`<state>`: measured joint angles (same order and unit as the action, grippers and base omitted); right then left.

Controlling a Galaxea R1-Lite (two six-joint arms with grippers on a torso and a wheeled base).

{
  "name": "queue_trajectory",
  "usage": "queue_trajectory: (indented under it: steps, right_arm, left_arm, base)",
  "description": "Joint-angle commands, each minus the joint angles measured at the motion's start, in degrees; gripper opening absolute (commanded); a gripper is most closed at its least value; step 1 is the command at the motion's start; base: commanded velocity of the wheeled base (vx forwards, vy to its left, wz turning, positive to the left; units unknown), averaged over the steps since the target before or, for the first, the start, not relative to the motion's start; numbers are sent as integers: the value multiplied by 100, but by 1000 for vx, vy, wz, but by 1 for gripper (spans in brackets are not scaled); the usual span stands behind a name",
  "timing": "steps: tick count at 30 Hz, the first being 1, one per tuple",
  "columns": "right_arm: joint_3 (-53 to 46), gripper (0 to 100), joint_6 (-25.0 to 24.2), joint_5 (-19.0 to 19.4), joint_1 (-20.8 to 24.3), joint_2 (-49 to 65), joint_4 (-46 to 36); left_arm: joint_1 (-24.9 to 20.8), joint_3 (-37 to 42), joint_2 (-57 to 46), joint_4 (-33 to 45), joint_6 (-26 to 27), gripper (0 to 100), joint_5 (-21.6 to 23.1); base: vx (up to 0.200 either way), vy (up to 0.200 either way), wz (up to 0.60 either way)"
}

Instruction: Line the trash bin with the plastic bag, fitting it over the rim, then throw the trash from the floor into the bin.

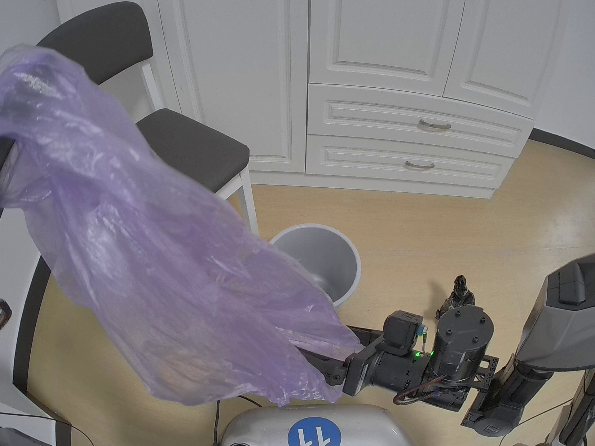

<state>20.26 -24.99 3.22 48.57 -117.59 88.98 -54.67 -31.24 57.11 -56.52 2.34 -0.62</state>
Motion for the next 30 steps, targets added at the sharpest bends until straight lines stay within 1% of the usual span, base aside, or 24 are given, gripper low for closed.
queue_trajectory:
  steps: [1,3,5,8,12,21,30]
  right_arm:
    - [162,100,-15,-164,65,140,102]
    - [250,100,-15,-313,100,105,102]
    - [285,100,-23,-383,171,52,102]
    - [329,100,-76,-454,294,-45,102]
    - [452,100,-120,-691,373,-124,102]
    - [400,100,-120,-700,452,-194,102]
    - [400,100,-129,-700,513,-431,102]
  left_arm:
    - [18,-4,19,0,135,0,-52]
    - [18,-13,46,0,223,0,-166]
    - [9,-40,63,0,267,0,-281]
    - [18,-92,98,0,267,0,-395]
    - [18,-154,151,0,276,0,-553]
    - [18,-189,142,0,276,0,-597]
    - [115,-224,125,0,276,0,-597]
  base:
    - [0,0,0]
    - [0,0,0]
    - [0,0,0]
    - [0,0,0]
    - [0,0,0]
    - [0,0,0]
    - [0,0,0]
